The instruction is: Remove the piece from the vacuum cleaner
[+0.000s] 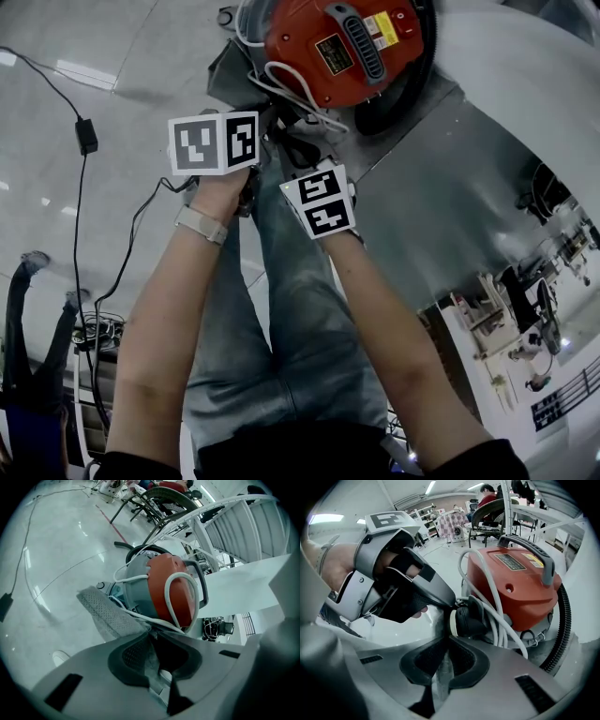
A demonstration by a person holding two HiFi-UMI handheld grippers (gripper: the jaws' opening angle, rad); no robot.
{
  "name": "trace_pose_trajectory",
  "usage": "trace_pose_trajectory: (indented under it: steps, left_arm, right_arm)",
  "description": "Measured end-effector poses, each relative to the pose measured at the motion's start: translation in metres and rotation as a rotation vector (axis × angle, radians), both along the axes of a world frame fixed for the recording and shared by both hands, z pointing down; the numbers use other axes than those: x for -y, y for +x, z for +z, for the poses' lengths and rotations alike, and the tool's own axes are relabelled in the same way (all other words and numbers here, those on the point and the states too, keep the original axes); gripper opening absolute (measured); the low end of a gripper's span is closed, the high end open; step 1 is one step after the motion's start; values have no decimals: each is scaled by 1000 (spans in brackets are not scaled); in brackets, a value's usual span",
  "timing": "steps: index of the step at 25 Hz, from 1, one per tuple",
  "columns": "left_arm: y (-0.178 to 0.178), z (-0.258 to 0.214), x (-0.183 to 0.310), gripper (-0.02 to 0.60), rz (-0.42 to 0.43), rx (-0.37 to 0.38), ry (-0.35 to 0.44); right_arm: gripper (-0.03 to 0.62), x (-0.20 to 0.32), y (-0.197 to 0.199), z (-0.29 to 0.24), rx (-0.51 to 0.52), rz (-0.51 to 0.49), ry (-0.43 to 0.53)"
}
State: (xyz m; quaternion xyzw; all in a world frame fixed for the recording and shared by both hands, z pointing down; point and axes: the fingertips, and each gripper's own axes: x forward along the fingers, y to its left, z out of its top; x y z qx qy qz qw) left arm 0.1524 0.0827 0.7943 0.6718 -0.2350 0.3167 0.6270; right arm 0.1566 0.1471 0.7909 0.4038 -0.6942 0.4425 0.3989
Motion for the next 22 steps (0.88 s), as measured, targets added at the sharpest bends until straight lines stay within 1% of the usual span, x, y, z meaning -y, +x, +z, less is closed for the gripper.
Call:
trace_pose_trajectory:
  steps: [4, 11, 15, 22]
  left_arm:
    - [-5, -3, -1, 57, -46, -7, -21]
    - [-15, -7, -7, 51, -79, -24, -55]
    - [-25, -7, -14, 48, -95, -27, -59]
    - [-25, -8, -16, 40, -109, -38, -69]
  right_arm:
    - [51, -1, -2, -1, -6, -20, -10]
    - [49, -5, -7, -3, -29, -94, -17]
    - [49, -12, -16, -1, -25, -132, -27]
    - [51, -14, -17, 2, -32, -144, -32]
